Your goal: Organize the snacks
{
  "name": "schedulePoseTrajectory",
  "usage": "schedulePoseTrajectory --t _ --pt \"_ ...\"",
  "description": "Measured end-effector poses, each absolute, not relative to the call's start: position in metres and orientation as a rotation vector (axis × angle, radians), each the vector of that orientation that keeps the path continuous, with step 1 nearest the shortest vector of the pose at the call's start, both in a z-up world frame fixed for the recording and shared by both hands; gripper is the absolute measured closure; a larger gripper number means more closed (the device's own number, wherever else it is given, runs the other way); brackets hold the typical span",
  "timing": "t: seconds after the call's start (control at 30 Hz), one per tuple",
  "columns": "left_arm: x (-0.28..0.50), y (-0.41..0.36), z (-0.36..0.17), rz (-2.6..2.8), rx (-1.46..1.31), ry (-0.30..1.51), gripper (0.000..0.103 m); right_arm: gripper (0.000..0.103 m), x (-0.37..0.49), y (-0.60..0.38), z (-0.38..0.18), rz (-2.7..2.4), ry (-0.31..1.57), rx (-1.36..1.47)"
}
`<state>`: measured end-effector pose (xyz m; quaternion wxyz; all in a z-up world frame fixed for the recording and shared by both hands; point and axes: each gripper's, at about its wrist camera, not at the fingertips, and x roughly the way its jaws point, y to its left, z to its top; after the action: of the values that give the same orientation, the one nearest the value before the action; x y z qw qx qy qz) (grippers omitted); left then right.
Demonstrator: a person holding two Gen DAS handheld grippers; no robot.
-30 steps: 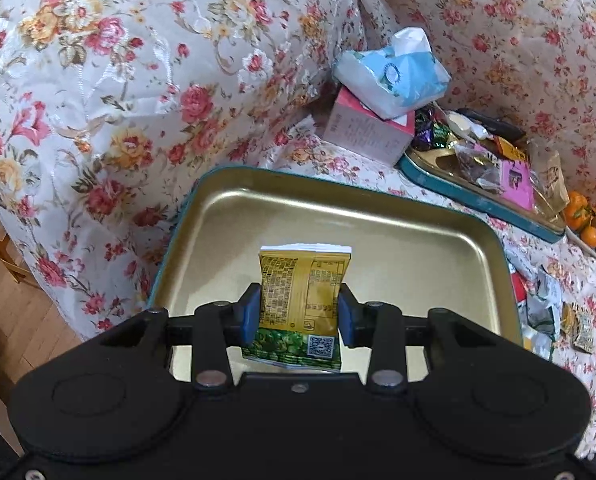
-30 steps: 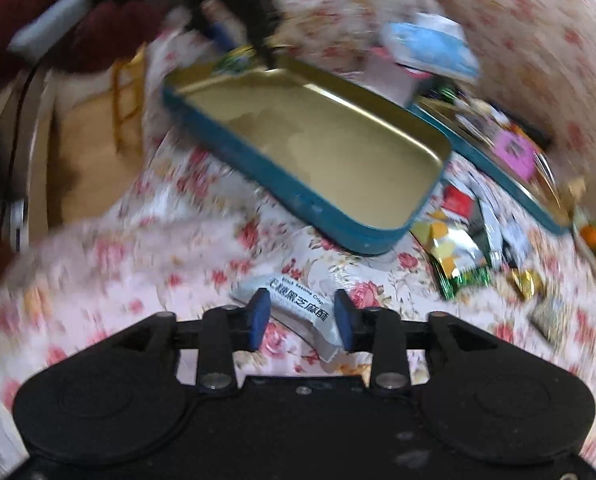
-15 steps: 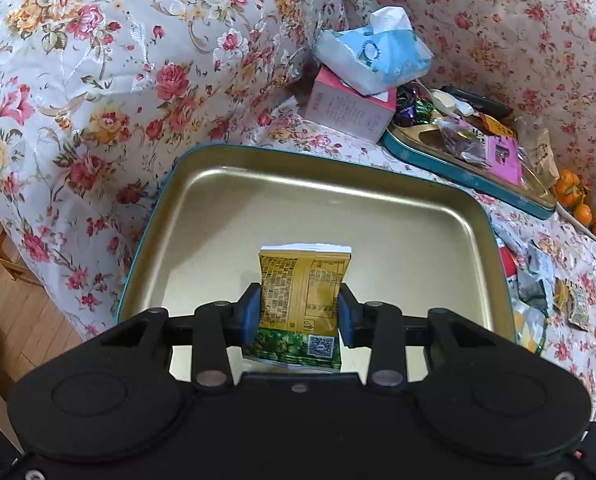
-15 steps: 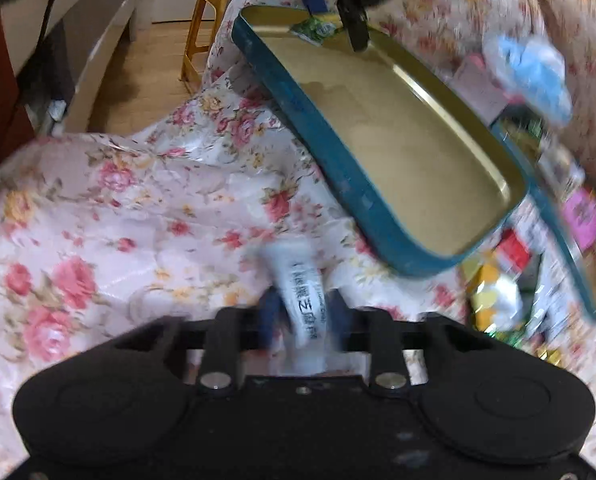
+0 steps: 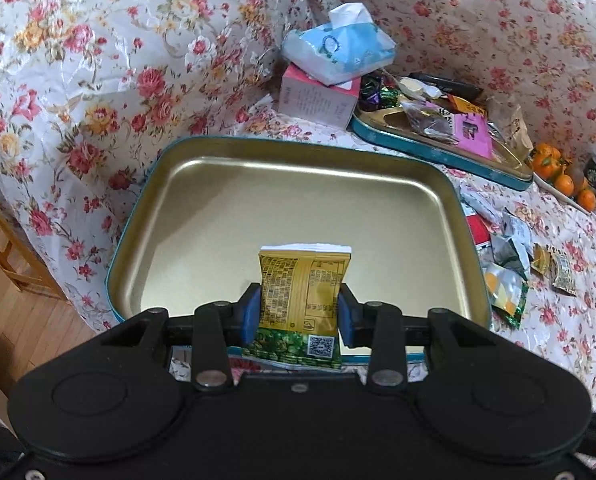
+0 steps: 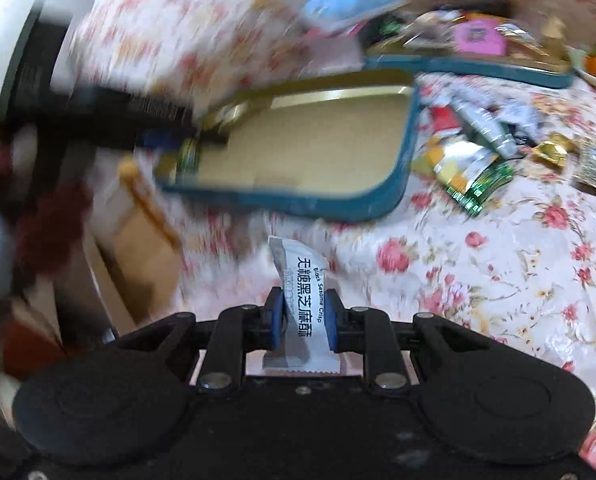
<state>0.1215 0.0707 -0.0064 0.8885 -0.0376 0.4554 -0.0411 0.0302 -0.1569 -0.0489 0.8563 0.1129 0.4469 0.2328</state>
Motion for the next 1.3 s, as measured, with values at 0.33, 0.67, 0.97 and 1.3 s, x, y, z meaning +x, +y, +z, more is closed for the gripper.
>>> schedulePoseTrajectory --t 0.33,0.67,0.97,1.3 --pt "0.138 0.063 0.018 -0.027 -0.035 0.852 0.056 0.080 0.096 -0.136 -0.009 0.379 0.753 0.342" --pt "0.168 0.081 -0.003 0.095 -0.062 0.873 0.056 0.080 0.157 -0.095 -0.018 0.298 0.790 0.244" --pt "0.171 0.087 -0.023 0.107 -0.056 0.905 0.056 0.085 0.160 -0.076 -0.035 0.259 0.821 0.136" --pt "0.168 0.077 -0.022 0.087 -0.020 0.896 0.051 0.084 0.151 -0.076 -0.028 0.253 0.814 0.136"
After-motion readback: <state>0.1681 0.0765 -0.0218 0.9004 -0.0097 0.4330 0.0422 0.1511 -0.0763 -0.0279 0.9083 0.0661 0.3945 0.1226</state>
